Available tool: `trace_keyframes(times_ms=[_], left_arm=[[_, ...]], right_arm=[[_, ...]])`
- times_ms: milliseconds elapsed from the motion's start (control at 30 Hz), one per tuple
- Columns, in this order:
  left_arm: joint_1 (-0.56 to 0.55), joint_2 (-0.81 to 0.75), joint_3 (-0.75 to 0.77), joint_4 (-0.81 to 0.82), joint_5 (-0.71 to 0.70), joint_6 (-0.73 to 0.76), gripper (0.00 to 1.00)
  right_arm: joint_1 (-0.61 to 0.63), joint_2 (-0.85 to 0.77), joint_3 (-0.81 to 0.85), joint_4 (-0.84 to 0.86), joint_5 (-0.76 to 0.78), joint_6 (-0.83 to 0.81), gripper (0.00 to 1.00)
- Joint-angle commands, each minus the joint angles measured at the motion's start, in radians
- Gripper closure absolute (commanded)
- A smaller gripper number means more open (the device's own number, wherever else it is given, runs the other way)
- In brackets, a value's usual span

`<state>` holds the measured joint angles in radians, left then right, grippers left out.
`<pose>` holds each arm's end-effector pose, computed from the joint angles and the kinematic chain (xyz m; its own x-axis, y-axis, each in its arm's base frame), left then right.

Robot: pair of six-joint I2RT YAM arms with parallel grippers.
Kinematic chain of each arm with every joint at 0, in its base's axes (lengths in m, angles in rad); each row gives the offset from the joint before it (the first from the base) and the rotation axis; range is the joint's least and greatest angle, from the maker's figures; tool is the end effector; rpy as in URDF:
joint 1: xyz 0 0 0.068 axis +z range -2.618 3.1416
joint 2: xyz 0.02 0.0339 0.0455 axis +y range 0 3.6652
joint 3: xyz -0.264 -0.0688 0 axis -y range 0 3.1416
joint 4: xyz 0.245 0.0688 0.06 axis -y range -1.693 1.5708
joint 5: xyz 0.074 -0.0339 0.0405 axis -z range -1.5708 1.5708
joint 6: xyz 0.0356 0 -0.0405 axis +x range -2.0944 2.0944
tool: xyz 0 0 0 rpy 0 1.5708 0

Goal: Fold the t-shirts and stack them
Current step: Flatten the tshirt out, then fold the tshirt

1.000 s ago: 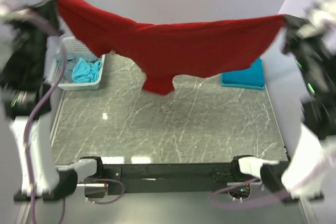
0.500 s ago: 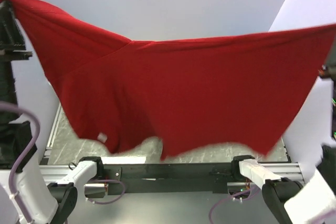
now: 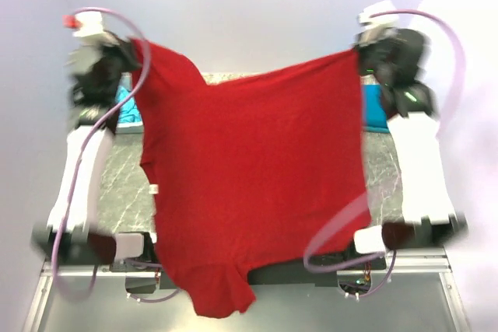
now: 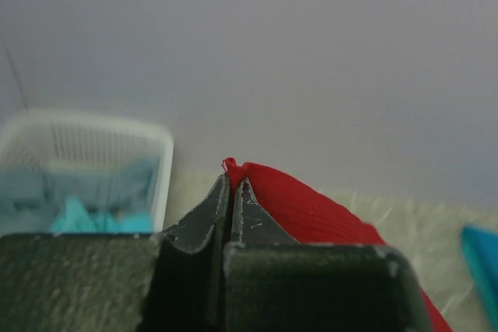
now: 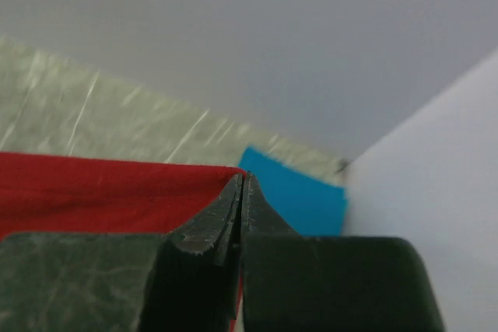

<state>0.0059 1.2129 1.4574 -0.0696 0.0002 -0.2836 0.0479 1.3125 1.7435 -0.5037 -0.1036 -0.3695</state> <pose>0.2586 0.0015 0.4974 0.1686 -0.2788 -0.9454 0.0432 0.9603 -0.2755 0.2587 0.0161 0.5177 -0.0133 -0.3603 -0.9328 -0.1667 0.9206 -0.3532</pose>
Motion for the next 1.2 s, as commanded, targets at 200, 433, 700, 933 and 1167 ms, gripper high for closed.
trace_keyframes(times_ms=[200, 433, 700, 933, 1167], left_arm=[[0.0, 0.642, 0.09, 0.126, 0.012, -0.009, 1.0], [0.0, 0.973, 0.428, 0.047, 0.02, 0.011, 1.0], [-0.001, 1.097, 0.664, -0.004, 0.055, 0.043, 1.0], [0.0, 1.062, 0.601, 0.031, 0.139, 0.035, 1.0], [0.005, 0.927, 0.371, 0.106, 0.173, 0.073, 1.0]], right_arm=[[-0.006, 0.61, 0.106, 0.11, -0.157, 0.007, 1.0], [-0.008, 1.01, 0.513, 0.007, -0.124, 0.037, 1.0], [-0.006, 1.015, 0.453, 0.113, -0.091, 0.04, 1.0], [-0.011, 1.008, 0.413, 0.14, -0.091, 0.055, 1.0], [-0.032, 0.933, 0.309, 0.185, -0.143, 0.058, 1.0]])
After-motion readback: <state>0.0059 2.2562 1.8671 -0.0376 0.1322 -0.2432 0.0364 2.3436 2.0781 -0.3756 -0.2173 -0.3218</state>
